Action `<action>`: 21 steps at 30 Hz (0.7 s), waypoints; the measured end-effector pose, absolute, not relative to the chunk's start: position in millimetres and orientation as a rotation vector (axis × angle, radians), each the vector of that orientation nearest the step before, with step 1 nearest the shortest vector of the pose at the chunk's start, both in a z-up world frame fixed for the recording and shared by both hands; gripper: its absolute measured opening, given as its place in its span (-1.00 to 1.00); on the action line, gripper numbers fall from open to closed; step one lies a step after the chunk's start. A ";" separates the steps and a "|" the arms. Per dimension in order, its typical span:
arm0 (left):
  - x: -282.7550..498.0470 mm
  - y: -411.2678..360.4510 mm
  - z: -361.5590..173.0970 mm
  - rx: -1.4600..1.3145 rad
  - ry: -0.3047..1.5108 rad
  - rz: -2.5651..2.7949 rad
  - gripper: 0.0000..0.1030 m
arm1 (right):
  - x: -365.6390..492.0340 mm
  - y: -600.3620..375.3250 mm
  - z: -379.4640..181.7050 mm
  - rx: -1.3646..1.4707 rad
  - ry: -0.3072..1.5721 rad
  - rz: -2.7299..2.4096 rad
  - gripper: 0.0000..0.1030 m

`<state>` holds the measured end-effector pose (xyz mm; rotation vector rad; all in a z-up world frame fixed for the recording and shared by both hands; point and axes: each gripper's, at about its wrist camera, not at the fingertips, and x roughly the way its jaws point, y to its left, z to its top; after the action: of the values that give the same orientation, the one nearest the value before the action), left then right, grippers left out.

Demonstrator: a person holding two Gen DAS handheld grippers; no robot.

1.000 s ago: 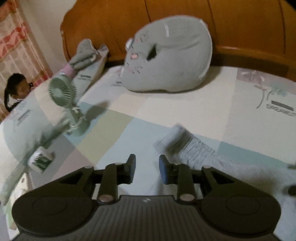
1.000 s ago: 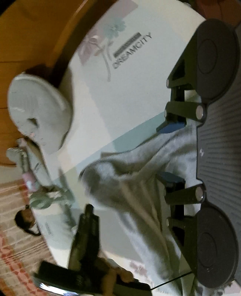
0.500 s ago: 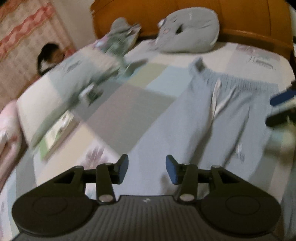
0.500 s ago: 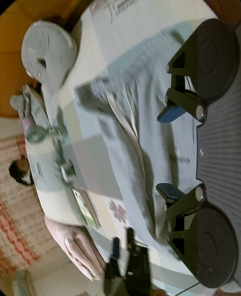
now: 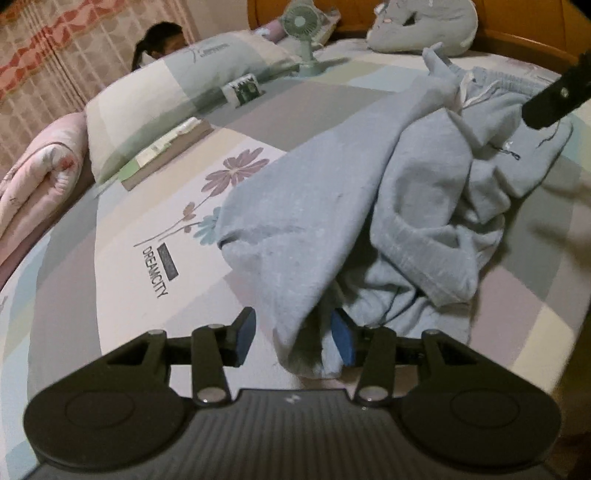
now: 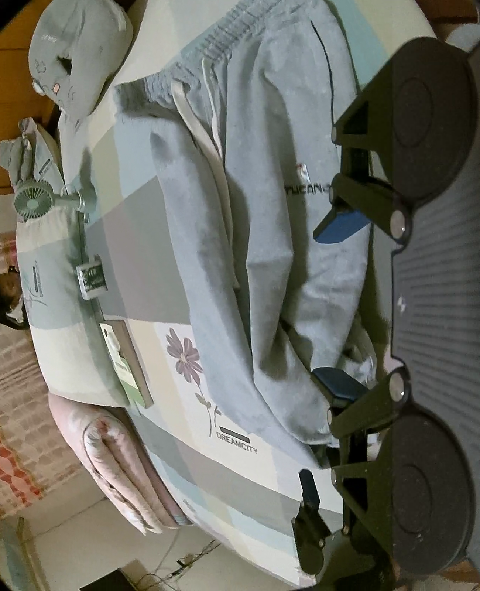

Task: Fold clothes
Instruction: 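Lay the sweatpants flat on the bed and open both grippers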

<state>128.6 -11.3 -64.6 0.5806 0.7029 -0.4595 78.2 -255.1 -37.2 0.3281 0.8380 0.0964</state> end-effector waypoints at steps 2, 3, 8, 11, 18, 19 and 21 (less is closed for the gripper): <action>132.8 -10.3 -65.0 0.558 0.679 -0.447 -0.09 | 77.2 -251.8 -35.9 0.324 0.836 0.094 0.53; 134.4 -8.2 -64.5 0.542 0.664 -0.443 -0.09 | 76.3 -250.5 -35.5 0.323 0.837 0.092 0.54; 150.2 0.3 -60.1 0.457 0.641 -0.421 -0.24 | 77.2 -246.1 -38.2 0.313 0.848 0.083 0.54; 156.7 0.6 -59.2 0.459 0.632 -0.428 -0.86 | 81.9 -243.5 -40.9 0.313 0.856 0.087 0.54; 191.3 9.0 -37.9 0.424 0.600 -0.394 -0.93 | 91.6 -249.1 -39.1 0.308 0.840 0.088 0.54; 200.0 9.5 -34.2 0.426 0.601 -0.389 -0.93 | 92.3 -251.0 -38.7 0.308 0.836 0.086 0.54; 217.1 9.2 -27.5 0.437 0.603 -0.379 -0.93 | 93.5 -255.4 -37.9 0.310 0.827 0.084 0.54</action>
<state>217.1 9.2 -27.5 0.4367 0.6032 -0.3789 93.5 -255.4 -37.9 0.3105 0.8269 0.0836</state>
